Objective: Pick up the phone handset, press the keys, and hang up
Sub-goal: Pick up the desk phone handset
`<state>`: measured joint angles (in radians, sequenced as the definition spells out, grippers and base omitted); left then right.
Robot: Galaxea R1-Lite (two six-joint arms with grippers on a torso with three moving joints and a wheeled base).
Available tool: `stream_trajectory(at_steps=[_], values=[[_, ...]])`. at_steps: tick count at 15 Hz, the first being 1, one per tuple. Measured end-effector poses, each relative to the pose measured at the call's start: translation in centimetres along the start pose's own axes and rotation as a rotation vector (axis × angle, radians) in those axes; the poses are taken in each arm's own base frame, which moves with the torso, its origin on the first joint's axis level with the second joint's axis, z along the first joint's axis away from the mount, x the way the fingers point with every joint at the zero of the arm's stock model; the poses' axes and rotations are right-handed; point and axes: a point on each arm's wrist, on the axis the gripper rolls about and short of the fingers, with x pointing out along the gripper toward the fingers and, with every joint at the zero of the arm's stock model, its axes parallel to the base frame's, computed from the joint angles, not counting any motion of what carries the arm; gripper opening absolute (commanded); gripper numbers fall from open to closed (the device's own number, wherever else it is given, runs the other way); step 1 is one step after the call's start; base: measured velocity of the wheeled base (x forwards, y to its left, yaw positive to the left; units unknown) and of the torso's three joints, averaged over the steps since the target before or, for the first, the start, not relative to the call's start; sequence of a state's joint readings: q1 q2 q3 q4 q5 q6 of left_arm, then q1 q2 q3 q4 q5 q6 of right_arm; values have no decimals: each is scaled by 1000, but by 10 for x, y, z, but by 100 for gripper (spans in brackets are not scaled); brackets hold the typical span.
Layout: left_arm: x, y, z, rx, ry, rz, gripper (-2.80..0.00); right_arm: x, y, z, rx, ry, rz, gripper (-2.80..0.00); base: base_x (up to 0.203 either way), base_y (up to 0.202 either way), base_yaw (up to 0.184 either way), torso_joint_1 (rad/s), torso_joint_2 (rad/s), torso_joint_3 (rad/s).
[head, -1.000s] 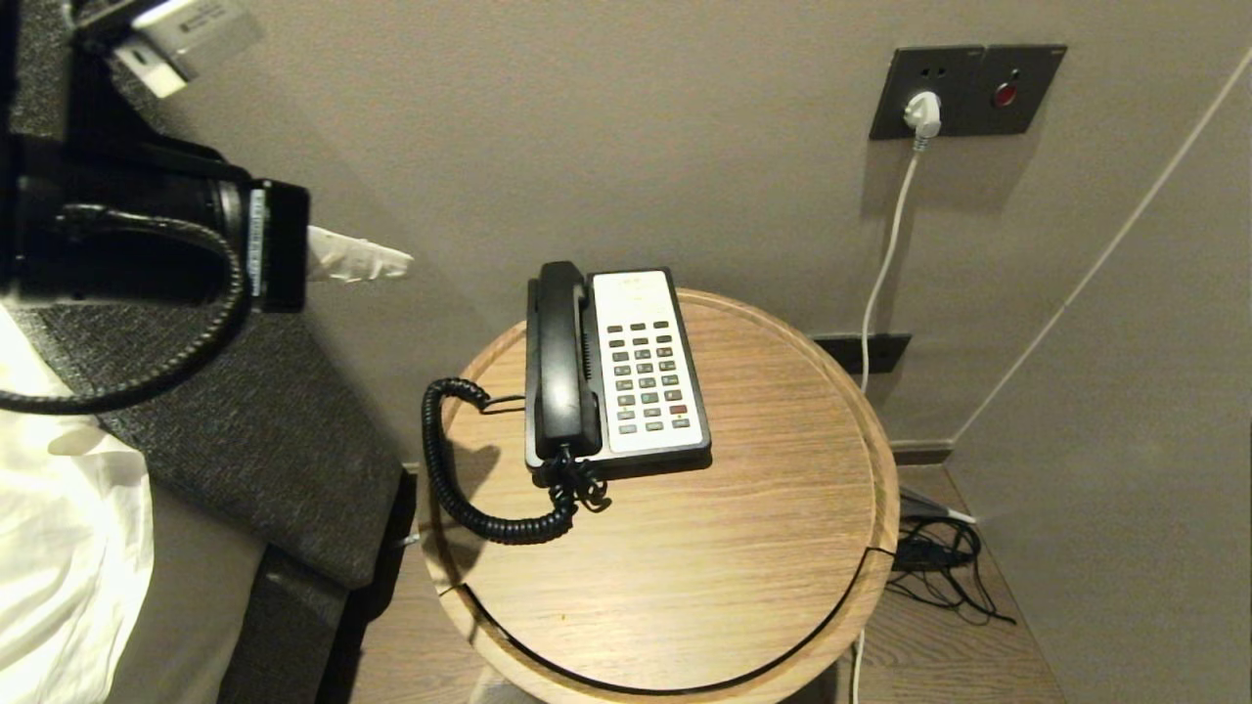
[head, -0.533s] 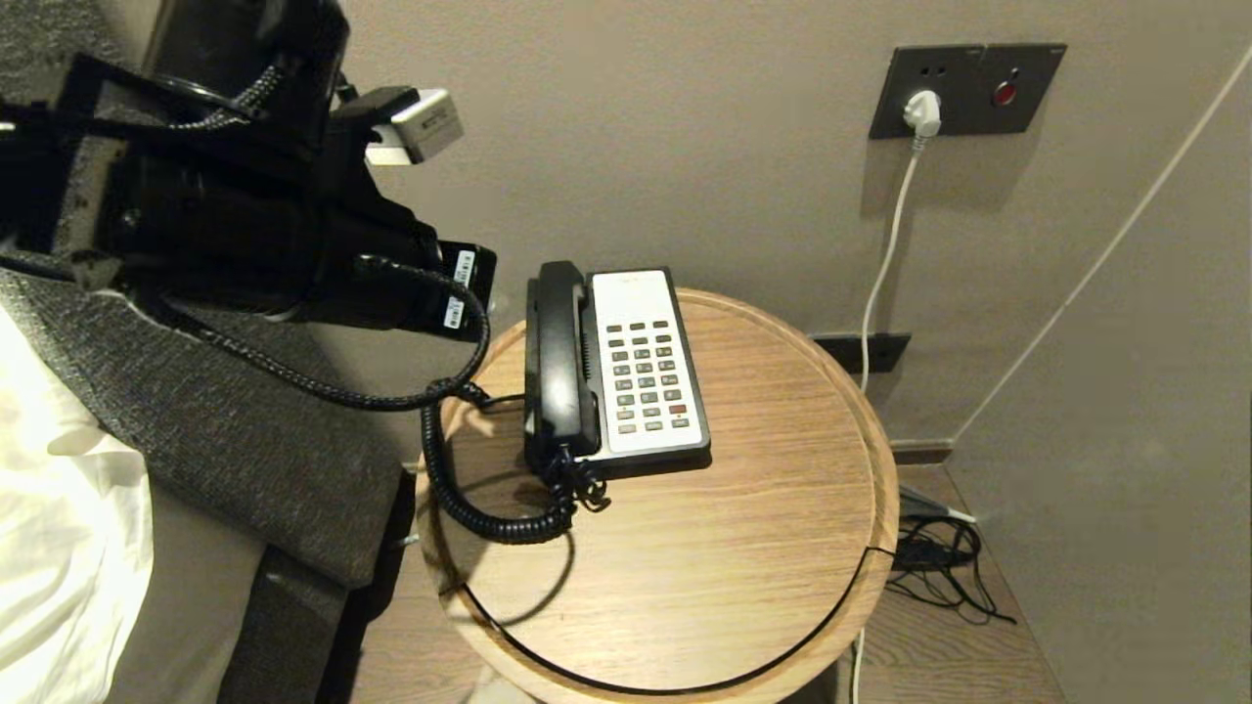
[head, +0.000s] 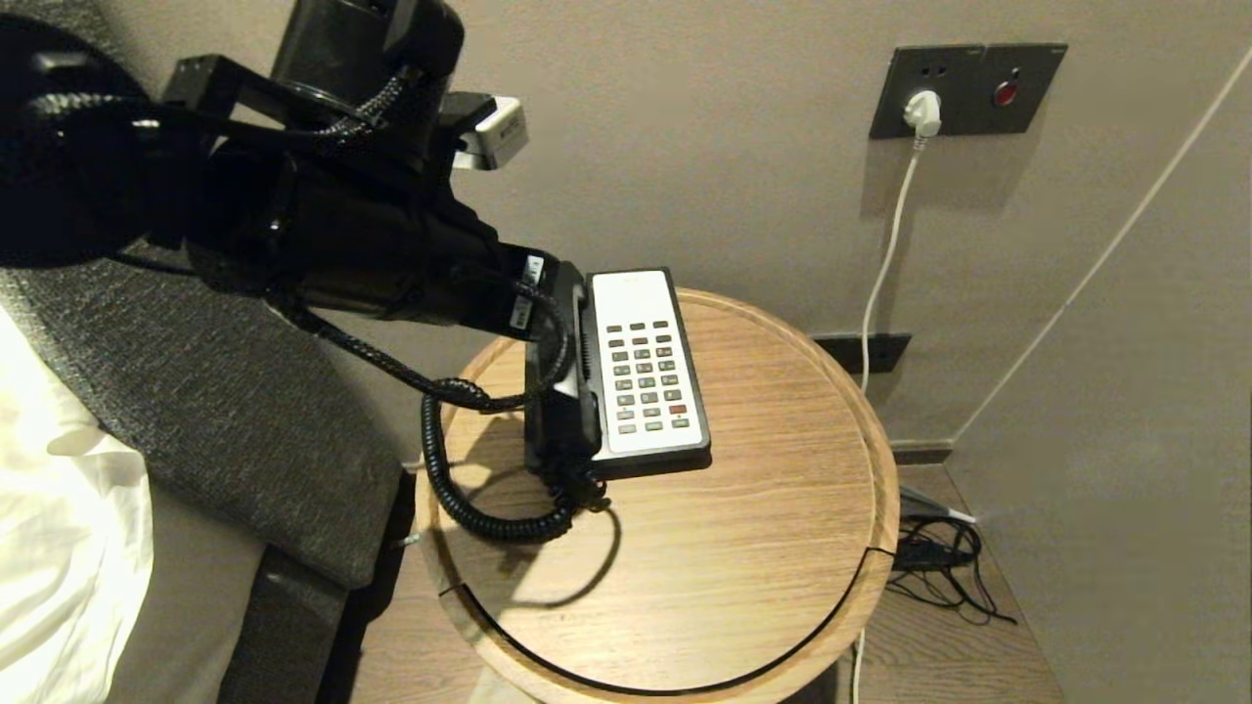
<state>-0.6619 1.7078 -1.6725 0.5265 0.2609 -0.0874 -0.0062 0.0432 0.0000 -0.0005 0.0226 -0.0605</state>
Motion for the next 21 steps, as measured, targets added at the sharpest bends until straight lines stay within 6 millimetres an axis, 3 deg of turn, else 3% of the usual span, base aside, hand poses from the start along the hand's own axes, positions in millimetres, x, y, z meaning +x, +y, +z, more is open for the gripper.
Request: stream_trajectory(at_steps=[3, 4, 5, 11, 15, 21], values=[[7, -5, -1, 19, 17, 80, -280, 0, 0, 0, 0, -1, 0, -280, 0, 0, 0, 0, 0, 0], [8, -10, -2, 29, 19, 77, -59, 0, 0, 0, 0, -1, 0, -280, 0, 0, 0, 0, 0, 0], [10, -14, -3, 39, 25, 77, 0, 0, 0, 0, 0, 0, 0, -280, 0, 0, 0, 0, 0, 0], [15, -29, 1, 36, 10, 71, 0, 0, 0, 0, 0, -1, 0, -280, 0, 0, 0, 0, 0, 0], [19, -35, -3, -115, 21, 157, 0, 0, 0, 0, 0, -1, 0, -280, 0, 0, 0, 0, 0, 0], [18, -36, -13, -203, 101, 242, 0, 0, 0, 0, 0, -1, 0, -280, 0, 0, 0, 0, 0, 0]])
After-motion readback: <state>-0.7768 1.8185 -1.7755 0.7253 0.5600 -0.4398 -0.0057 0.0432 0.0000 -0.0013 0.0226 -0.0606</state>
